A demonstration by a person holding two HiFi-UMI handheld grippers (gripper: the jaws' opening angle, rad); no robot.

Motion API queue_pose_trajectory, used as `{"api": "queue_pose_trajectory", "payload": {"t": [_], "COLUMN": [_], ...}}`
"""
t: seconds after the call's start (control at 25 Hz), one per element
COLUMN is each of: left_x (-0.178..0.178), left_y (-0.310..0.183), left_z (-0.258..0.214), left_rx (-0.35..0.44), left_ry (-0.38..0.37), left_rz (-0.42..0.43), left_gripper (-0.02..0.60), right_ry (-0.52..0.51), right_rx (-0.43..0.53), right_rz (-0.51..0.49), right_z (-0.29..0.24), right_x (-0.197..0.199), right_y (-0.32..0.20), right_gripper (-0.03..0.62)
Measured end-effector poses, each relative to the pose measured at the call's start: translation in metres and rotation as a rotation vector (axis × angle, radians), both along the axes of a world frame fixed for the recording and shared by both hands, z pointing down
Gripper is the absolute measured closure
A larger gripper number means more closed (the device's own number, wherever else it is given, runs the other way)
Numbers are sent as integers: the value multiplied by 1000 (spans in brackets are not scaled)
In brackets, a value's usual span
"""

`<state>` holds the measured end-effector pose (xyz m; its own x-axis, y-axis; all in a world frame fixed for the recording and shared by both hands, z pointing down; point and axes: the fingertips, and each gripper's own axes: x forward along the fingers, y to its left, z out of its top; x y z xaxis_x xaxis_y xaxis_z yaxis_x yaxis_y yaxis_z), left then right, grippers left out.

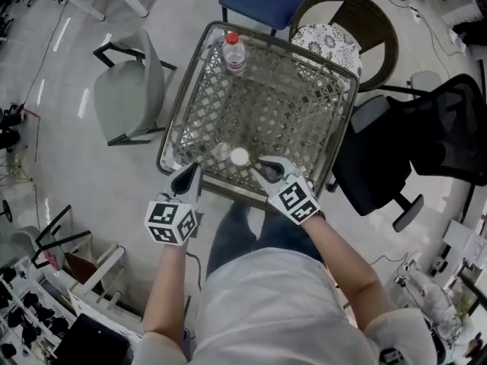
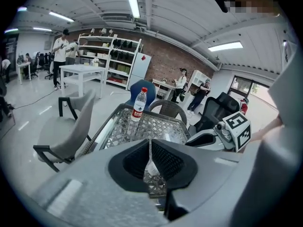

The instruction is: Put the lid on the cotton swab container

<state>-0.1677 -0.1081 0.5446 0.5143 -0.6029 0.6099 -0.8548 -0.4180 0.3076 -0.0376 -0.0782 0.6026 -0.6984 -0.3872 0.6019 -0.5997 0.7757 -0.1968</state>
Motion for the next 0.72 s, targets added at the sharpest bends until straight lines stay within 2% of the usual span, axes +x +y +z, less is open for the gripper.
{"api": "queue_pose_trajectory", "payload": {"t": [0.28,0.4,0.72], "left_x": [-3,-1,17], "left_y": [-5,-8,-18], "left_z": [47,66,91], "left_rx": [-102,-138,-175], "left_ry": [-13,-13,3], "left_rz": [-50,-66,-33], "left_gripper": [560,464,398], "right_ry": [63,98,150], "right_rx": [-66,-92,-148], "right_rz": [-54,-81,-154], "right_z": [58,82,128], "right_x": [-11,-14,-19], "right_y": [-4,-4,6], "right_gripper": [462,436,375]}}
